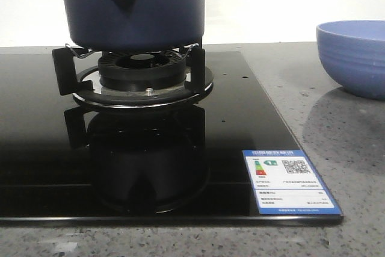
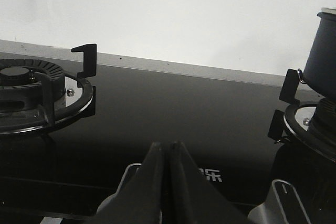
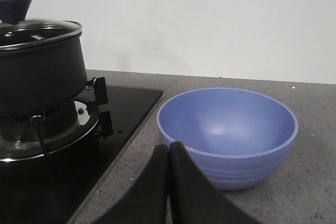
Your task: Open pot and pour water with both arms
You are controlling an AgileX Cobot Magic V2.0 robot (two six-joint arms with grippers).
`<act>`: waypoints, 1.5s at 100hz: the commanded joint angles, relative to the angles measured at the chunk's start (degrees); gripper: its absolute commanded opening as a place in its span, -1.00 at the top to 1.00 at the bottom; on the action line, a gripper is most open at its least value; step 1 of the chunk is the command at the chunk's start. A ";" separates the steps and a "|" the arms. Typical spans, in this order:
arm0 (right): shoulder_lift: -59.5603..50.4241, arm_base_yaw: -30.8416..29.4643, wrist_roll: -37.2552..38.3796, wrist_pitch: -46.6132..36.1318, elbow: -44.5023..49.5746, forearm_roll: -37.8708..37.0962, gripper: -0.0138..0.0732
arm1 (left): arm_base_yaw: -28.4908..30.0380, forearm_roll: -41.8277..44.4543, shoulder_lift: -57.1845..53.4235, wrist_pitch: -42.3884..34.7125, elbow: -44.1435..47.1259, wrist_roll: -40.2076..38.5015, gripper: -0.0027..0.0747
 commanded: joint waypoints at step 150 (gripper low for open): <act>-9.61 8.43 68.95 -22.61 14.81 -71.04 0.78 | 0.17 -0.47 -1.49 -3.91 1.93 -0.53 0.98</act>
